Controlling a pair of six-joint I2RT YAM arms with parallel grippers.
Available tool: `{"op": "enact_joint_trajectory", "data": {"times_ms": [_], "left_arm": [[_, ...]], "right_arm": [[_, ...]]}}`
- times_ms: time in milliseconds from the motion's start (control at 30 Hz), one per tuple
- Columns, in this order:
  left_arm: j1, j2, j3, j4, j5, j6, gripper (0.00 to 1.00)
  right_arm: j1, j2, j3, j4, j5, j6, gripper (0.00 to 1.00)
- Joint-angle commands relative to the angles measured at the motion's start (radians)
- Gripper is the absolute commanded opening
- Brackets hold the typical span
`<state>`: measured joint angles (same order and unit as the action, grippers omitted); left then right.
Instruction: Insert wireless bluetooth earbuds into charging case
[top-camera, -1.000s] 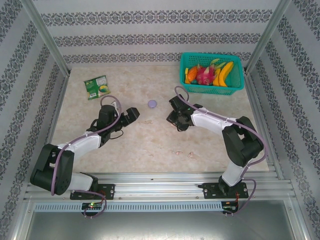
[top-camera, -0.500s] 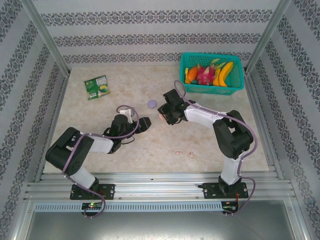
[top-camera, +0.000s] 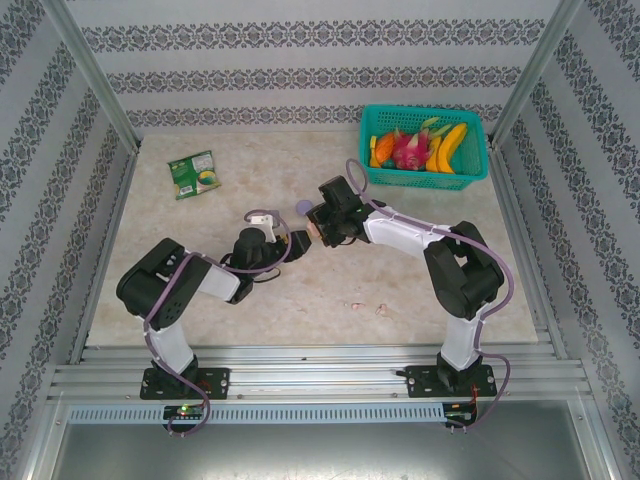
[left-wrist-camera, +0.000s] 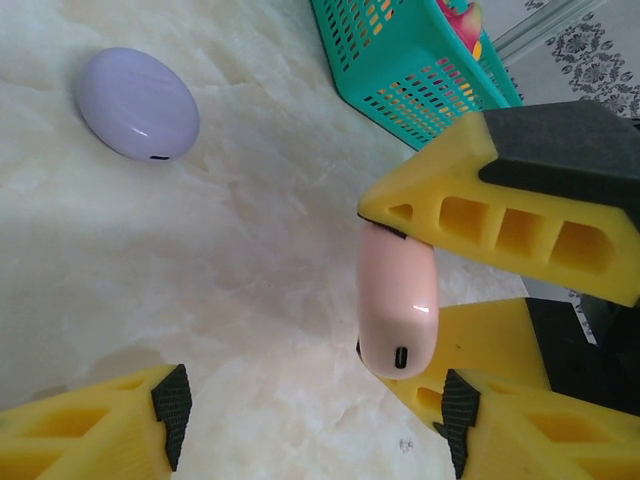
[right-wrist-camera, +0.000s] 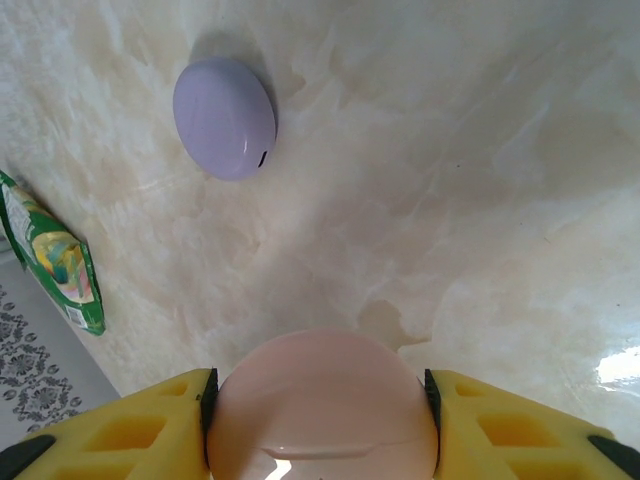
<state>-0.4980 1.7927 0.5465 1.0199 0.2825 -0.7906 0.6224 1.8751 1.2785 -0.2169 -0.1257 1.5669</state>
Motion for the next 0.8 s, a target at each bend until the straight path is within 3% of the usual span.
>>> {"op": "enact_joint_trajectory", "data": {"times_ms": [0,767], "left_arm": [[-0.014,0.021,0.034,0.081,-0.005,-0.01,0.67],[-0.016,0.118,0.096,0.146,0.023,-0.056,0.54]], "right_arm": [[0.015,0.01,0.027,0.011,-0.008,0.02,0.39],[0.021,0.004,0.01,0.036,-0.017,0.032,0.39]]}}
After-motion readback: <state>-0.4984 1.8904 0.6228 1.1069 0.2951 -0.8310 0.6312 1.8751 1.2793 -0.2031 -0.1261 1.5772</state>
